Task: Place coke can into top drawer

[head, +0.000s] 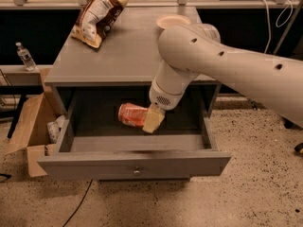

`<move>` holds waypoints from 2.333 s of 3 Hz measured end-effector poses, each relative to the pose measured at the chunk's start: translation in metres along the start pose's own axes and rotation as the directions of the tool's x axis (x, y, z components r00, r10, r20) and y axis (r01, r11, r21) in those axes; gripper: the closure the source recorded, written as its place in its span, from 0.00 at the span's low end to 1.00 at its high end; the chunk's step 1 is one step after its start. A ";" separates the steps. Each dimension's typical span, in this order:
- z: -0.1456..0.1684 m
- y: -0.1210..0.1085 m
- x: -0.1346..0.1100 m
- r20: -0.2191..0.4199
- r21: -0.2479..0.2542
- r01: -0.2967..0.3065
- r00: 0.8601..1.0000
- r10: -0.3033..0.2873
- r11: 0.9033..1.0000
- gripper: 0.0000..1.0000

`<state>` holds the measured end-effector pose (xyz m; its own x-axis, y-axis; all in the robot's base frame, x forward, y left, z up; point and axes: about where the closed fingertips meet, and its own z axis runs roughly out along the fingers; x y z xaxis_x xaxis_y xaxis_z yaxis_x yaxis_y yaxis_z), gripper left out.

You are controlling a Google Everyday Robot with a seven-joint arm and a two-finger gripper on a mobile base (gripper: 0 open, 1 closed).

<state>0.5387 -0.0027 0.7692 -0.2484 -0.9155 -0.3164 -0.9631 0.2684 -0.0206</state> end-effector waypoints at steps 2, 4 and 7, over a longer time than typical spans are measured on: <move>0.052 -0.042 0.015 0.059 0.063 -0.213 0.976 0.210 0.975 1.00; 0.083 -0.060 0.019 0.110 0.071 -0.291 0.953 0.282 0.954 0.51; 0.099 -0.053 0.025 0.159 0.061 -0.313 0.941 0.300 0.948 0.00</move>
Offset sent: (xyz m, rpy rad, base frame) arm 0.0688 -0.0117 -0.0684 0.0863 -0.0397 -0.3036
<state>0.5937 -0.0098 0.6687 -0.5063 -0.7331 -0.4542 -0.8288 0.5591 0.0214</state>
